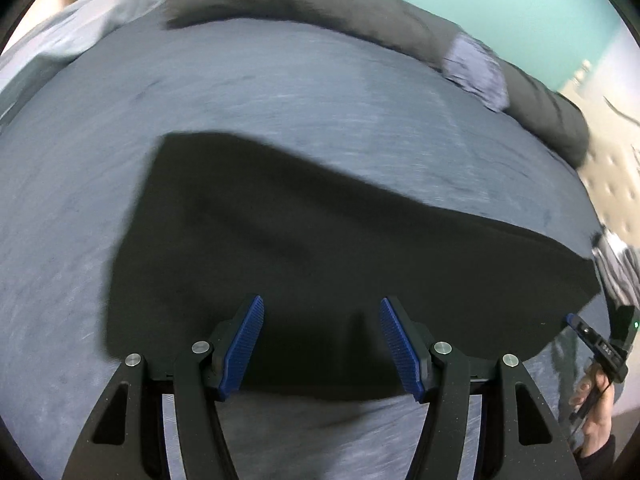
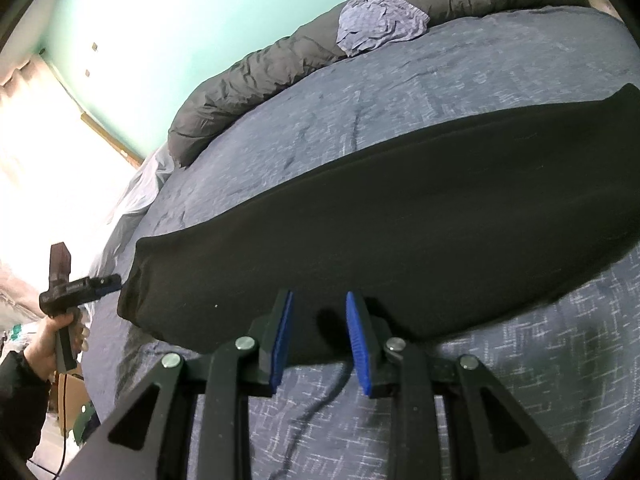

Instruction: Fold clothes

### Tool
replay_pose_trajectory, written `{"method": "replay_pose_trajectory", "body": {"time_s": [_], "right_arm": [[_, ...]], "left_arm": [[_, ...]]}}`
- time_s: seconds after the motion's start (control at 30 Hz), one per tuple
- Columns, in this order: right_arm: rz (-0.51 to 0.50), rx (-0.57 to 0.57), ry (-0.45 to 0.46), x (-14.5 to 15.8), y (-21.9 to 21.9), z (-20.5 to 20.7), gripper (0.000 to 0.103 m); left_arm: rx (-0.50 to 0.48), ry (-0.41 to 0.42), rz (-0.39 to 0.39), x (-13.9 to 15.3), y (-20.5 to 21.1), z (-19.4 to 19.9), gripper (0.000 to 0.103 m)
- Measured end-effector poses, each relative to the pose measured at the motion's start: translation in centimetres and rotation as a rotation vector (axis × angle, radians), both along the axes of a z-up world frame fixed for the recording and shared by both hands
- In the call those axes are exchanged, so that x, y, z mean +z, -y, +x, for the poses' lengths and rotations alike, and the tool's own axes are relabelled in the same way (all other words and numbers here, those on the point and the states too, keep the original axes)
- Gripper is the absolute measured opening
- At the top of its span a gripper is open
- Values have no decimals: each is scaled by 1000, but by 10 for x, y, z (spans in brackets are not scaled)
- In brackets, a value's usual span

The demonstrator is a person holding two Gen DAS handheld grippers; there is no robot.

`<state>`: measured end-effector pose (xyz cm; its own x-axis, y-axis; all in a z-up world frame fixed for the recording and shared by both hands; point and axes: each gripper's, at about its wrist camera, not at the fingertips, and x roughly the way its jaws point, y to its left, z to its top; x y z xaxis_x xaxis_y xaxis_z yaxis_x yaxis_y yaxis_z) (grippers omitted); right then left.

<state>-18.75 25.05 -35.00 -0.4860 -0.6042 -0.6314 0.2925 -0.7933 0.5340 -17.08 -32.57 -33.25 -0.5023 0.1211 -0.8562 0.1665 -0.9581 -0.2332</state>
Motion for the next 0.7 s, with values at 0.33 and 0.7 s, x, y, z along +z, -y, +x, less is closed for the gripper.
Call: {"method": "replay_pose_trajectory", "body": {"time_s": [0.33, 0.7], "right_arm": [[-6, 13, 5, -3, 7, -1, 27], [-16, 20, 16, -7, 9, -2, 27]], "left_arm": [[138, 32, -6, -23, 71, 31, 65], [197, 27, 96, -45, 94, 52, 65]]}}
